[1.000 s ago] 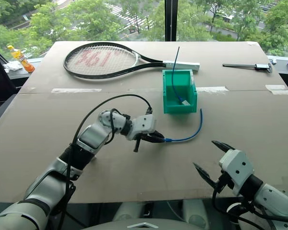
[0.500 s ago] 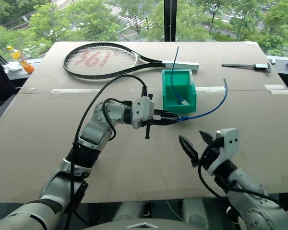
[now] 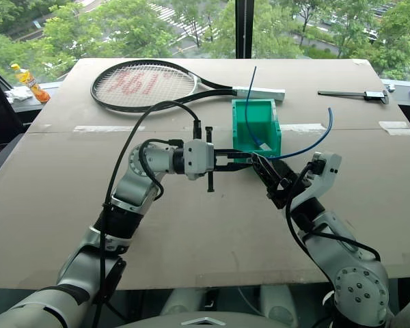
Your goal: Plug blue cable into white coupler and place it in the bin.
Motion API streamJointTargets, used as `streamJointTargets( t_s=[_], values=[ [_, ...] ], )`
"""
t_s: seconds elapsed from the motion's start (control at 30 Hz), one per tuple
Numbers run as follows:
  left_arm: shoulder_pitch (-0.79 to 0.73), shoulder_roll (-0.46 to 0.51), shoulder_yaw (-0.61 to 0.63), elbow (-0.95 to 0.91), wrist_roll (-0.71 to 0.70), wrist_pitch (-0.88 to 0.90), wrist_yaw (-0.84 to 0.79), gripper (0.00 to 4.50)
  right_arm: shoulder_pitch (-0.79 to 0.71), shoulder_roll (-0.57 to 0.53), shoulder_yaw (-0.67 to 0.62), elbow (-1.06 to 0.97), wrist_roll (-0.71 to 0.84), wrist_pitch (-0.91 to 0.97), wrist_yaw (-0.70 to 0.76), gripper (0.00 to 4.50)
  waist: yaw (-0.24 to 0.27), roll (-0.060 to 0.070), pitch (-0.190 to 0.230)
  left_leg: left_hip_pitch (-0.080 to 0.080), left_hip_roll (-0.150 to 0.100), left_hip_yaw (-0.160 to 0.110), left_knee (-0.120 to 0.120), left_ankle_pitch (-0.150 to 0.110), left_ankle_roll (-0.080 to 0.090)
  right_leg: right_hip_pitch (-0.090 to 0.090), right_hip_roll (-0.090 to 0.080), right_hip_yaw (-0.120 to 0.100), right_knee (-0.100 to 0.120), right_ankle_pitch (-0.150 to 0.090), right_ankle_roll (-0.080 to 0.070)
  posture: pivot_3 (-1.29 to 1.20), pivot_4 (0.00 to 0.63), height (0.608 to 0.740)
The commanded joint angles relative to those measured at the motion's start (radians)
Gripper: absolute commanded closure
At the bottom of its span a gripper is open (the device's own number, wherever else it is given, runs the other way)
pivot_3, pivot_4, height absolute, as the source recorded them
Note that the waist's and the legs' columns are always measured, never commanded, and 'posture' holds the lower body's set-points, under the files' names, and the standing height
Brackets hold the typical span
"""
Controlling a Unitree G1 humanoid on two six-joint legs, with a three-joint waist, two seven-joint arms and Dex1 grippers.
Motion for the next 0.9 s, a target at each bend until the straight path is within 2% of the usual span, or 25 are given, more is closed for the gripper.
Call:
streamJointTargets(
  t_s=[0.03,0.13,0.3,0.4,0.43,0.47,0.57,0.6,0.63,0.7,0.73,0.83,0.9],
  values=[
    [0.007,-0.001,0.014,-0.011,-0.019,-0.022,0.003,4.5,-0.007,-0.018,0.011,-0.016,0.034,-0.034,-0.015,3.02,0.0,0.0,0.0,0.0,0.0,0.0,0.0,0.0,0.0,0.0,0.0,0.0,0.0,0.0,0.0,0.0,0.15,0.74],
    [0.011,-0.003,0.015,-0.017,-0.021,-0.015,0.007,4.5,-0.003,-0.039,0.022,-0.017,0.053,-0.042,-0.012,4.42,-0.001,0.0,0.0,0.0,0.0,0.0,0.0,0.0,0.0,0.0,0.0,0.0,0.0,0.0,0.0,0.0,0.15,0.74],
    [0.011,-0.008,0.021,-0.018,-0.02,0.004,0.025,4.5,-0.001,-0.077,0.047,-0.015,0.084,-0.053,-0.002,4.48,0.0,0.0,0.0,0.0,0.0,0.0,0.0,0.0,0.0,0.0,0.0,0.0,0.0,0.0,0.0,0.0,0.15,0.74],
    [0.028,0.005,0.05,-0.072,-0.127,0.152,0.0,4.5,-0.007,-0.095,0.052,-0.01,0.106,-0.069,-0.001,4.48,-0.001,0.0,0.0,0.0,0.0,0.0,0.0,0.0,0.0,0.0,0.0,0.0,0.0,0.0,0.0,0.0,0.15,0.74],
    [0.031,0.009,0.064,-0.086,-0.149,0.191,0.011,3.53,-0.009,-0.101,0.051,-0.008,0.111,-0.072,0.001,4.5,-0.002,0.0,0.0,0.0,0.0,0.0,0.0,0.0,0.0,0.0,0.0,0.0,0.0,0.0,0.0,0.0,0.15,0.74],
    [0.035,0.016,0.089,-0.099,-0.161,0.232,0.041,3.19,-0.015,-0.11,0.047,-0.002,0.118,-0.075,0.005,4.5,-0.004,0.0,0.0,0.0,0.001,0.0,0.0,0.0,0.0,0.0,0.0,0.0,0.0,0.0,0.0,0.0,0.15,0.74],
    [0.078,0.086,0.159,-0.16,-0.211,0.366,0.071,1.78,-0.032,-0.139,0.03,0.022,0.144,-0.088,0.023,4.5,-0.016,0.0,0.0,0.0,0.001,0.0,0.0,0.0,0.0,0.0,0.001,0.0,0.0,0.0,0.001,0.0,0.15,0.74],
    [0.1,0.114,0.19,-0.182,-0.229,0.406,0.083,1.62,-0.037,-0.149,0.026,0.033,0.149,-0.091,0.031,4.5,-0.02,0.0,0.0,0.001,0.002,0.0,0.0,0.0,0.0,0.0,0.001,0.0,0.0,0.0,0.001,0.0,0.15,0.74],
    [0.126,0.144,0.228,-0.206,-0.256,0.457,0.097,1.07,-0.042,-0.159,0.021,0.046,0.153,-0.092,0.041,4.5,-0.027,0.0,0.0,0.001,0.002,0.0,0.0,0.0,0.0,0.0,0.002,0.0,0.0,-0.001,0.001,0.0,0.15,0.74],
    [0.223,0.242,0.356,-0.244,-0.31,0.556,0.124,0.27,-0.053,-0.187,0.013,0.09,0.153,-0.089,0.082,4.5,-0.041,0.0,0.0,0.002,0.003,0.001,-0.001,0.0,0.0,0.0,0.003,0.003,0.0,0.0,0.001,0.0,0.15,0.74],
    [0.277,0.29,0.416,-0.259,-0.34,0.604,0.126,0.08,-0.059,-0.202,0.013,0.11,0.149,-0.087,0.107,4.5,-0.047,0.0,0.0,0.003,0.003,0.001,-0.002,0.0,0.0,0.0,0.004,0.004,0.0,0.0,0.001,0.0,0.15,0.74],
    [0.389,0.367,0.514,-0.286,-0.375,0.643,0.126,0.08,-0.066,-0.237,0.017,0.147,0.138,-0.085,0.171,4.5,-0.042,0.001,0.001,0.002,0.005,-0.001,-0.002,0.0,0.0,-0.001,0.005,0.002,0.0,-0.001,0.001,0.0,0.15,0.74],
    [0.502,0.409,0.601,-0.286,-0.402,0.622,0.061,0.08,-0.069,-0.275,0.031,0.172,0.109,-0.074,0.243,4.5,-0.03,0.001,0.001,0.002,0.004,-0.001,-0.003,0.0,0.0,-0.001,0.004,0.002,0.0,-0.002,0.001,0.0,0.15,0.74]
  ],
)
